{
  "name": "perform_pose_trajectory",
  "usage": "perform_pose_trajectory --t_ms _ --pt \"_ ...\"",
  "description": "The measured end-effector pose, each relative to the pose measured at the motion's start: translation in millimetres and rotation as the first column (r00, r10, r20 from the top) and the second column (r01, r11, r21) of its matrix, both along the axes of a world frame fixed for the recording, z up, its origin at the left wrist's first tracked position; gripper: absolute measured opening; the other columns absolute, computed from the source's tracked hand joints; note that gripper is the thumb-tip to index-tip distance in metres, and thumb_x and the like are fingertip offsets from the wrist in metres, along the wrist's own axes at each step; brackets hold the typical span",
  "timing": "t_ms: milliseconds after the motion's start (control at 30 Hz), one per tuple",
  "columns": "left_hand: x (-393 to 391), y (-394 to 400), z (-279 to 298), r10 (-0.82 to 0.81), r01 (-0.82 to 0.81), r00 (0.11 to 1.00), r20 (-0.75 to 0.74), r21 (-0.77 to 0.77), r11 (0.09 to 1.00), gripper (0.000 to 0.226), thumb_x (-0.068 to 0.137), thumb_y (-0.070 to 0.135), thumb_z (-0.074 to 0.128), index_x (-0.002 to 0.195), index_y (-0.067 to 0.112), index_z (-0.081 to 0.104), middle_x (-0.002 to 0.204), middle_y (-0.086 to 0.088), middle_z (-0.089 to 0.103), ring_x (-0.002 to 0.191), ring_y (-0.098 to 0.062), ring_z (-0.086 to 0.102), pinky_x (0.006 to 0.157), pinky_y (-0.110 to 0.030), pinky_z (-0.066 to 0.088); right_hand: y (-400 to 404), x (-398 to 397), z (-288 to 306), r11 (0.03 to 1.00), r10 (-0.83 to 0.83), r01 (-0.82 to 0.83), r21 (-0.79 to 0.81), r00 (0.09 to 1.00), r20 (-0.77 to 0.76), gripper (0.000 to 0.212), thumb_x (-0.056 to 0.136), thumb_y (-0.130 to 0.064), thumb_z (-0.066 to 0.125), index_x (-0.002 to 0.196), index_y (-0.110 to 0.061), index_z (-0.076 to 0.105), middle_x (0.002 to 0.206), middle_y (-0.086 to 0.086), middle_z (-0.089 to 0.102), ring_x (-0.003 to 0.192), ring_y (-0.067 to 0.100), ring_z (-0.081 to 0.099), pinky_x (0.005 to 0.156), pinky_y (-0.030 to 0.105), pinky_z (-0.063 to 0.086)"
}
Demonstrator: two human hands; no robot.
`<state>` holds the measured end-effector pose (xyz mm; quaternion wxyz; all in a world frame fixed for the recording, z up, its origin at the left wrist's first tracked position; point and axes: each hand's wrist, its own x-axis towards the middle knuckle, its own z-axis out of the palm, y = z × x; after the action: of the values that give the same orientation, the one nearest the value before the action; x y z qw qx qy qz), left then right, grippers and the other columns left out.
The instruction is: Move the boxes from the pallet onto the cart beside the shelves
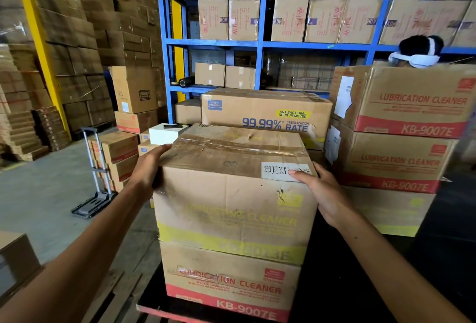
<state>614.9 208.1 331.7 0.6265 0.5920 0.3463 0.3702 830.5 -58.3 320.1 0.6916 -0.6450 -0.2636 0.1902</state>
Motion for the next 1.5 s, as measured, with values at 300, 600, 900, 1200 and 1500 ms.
perform_pose_trajectory --t_ms 300,600,900,1200,1500 --pt "-1 -1 0 0.055 -0.055 0.998 0.014 0.016 0.998 0.036 0.085 0.047 0.059 0.112 0.025 0.067 0.12 -0.012 0.065 0.109 -0.029 0.06 0.103 -0.044 0.043 -2 -5 -2 1.0 -0.007 0.007 -0.006 1.0 -0.001 0.036 0.079 -0.019 0.074 0.113 -0.022 0.063 0.098 0.001 0.075 0.083 0.019 0.073 0.066 0.03 0.054" --pt "-31 -27 -17 0.159 -0.144 0.987 -0.009 0.382 0.913 0.054 0.094 0.042 0.054 0.142 0.021 0.046 0.147 -0.006 0.047 0.125 -0.018 0.047 0.106 -0.04 0.039 20 -45 13 0.929 -0.167 0.371 -0.01 0.442 0.881 0.039 0.078 -0.025 0.061 0.114 -0.011 0.065 0.127 0.009 0.061 0.125 0.029 0.048 0.113 0.031 0.012" --pt "-209 -30 -72 0.139 -0.013 0.926 -0.352 0.338 0.941 0.038 0.093 0.024 0.059 0.131 0.02 0.053 0.126 0.005 0.054 0.117 -0.011 0.05 0.093 -0.017 0.041 146 -215 -34 0.955 0.295 -0.151 -0.254 0.444 0.846 0.034 0.077 -0.025 0.058 0.106 -0.011 0.069 0.109 0.006 0.069 0.105 0.026 0.061 0.094 0.033 0.041" --pt "-504 -23 -163 0.504 -0.497 0.682 -0.529 0.171 0.851 0.051 0.088 0.036 0.063 0.13 0.008 0.057 0.134 -0.007 0.058 0.125 -0.023 0.052 0.105 -0.033 0.038 271 -441 -134 0.607 0.783 -0.57 -0.555 0.309 0.539 0.042 0.088 -0.028 0.062 0.127 -0.014 0.058 0.13 0.005 0.06 0.122 0.019 0.053 0.098 0.027 0.041" --pt "-647 -11 -246 0.622 -0.798 0.53 -0.576 -0.089 0.597 0.032 0.093 0.021 0.061 0.116 -0.001 0.061 0.116 -0.013 0.067 0.101 -0.022 0.062 0.084 -0.029 0.047 366 -575 -216 0.145 0.989 -0.68 -0.719 0.117 0.089 0.053 0.093 -0.032 0.056 0.142 -0.02 0.039 0.145 0.004 0.045 0.133 0.019 0.04 0.098 0.026 0.034"
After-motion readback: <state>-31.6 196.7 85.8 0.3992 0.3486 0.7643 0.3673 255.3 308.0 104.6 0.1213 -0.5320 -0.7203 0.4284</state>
